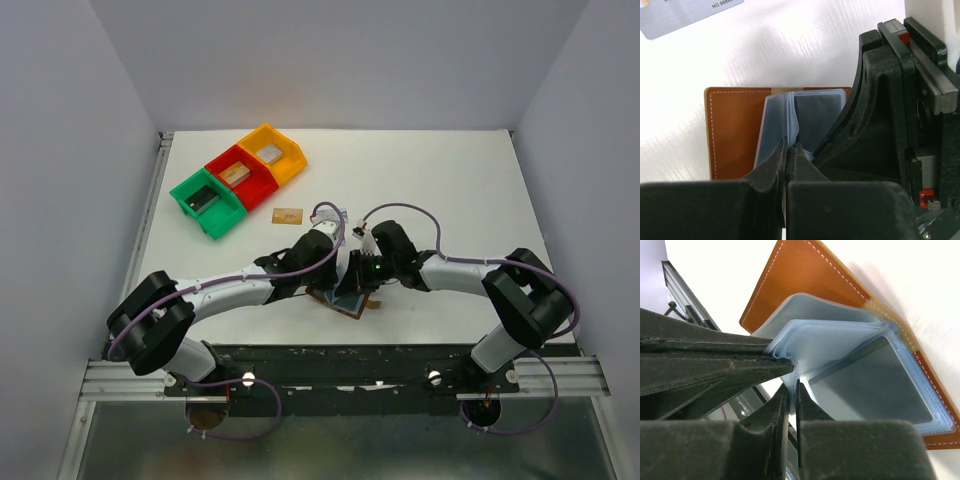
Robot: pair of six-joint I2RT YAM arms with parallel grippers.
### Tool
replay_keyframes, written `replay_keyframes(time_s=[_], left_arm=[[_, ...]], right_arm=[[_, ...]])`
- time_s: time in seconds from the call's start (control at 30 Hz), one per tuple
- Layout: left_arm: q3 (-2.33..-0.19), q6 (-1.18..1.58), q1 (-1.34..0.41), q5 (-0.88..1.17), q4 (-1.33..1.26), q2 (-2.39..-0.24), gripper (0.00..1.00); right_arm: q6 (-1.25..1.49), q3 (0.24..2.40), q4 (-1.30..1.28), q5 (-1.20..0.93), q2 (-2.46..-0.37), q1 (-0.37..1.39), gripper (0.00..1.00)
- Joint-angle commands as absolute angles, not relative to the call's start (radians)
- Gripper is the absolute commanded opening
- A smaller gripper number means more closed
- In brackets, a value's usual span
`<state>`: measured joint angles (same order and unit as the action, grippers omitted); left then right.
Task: Take the credit cards out of the card holder
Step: Remove the credit card from the card holder.
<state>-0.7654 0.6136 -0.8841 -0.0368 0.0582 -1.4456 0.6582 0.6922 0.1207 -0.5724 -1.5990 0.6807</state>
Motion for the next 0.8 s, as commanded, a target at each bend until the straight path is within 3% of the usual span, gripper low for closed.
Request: replay_keyframes(time_s=[0.0,0.1,0.23,0.53,0.77], left_arm=[[-0.749,0.614,-0.888,-0.040,0.048,-1.413,0.18],[-0.744,0.614,-0.888,-0.054,0.058,-1.401,0.39],[-0.733,0.612,-0.888,-0.069,0.063,-1.385,0.45],[-0.723,0.612,-0.888,-0.086,0.067,-1.384,0.43],[-0.719,0.607,-0.888,-0.098,0.071,-1.387,0.22]], right_arm=[[0.660,0.677,0.163,-0.577,-1.582,0.689,0.10],[0.646,0.676,0.124,-0.552,-1.565,0.687,0.01],[0.611,0.680,0.057,-0.505,-1.543,0.686,0.00],[0.569,0.669,-0.043,-0.430,-1.497,0.687,0.00],[0.566,0.655,-0.075,-0.397,-1.483,0.689,0.00]])
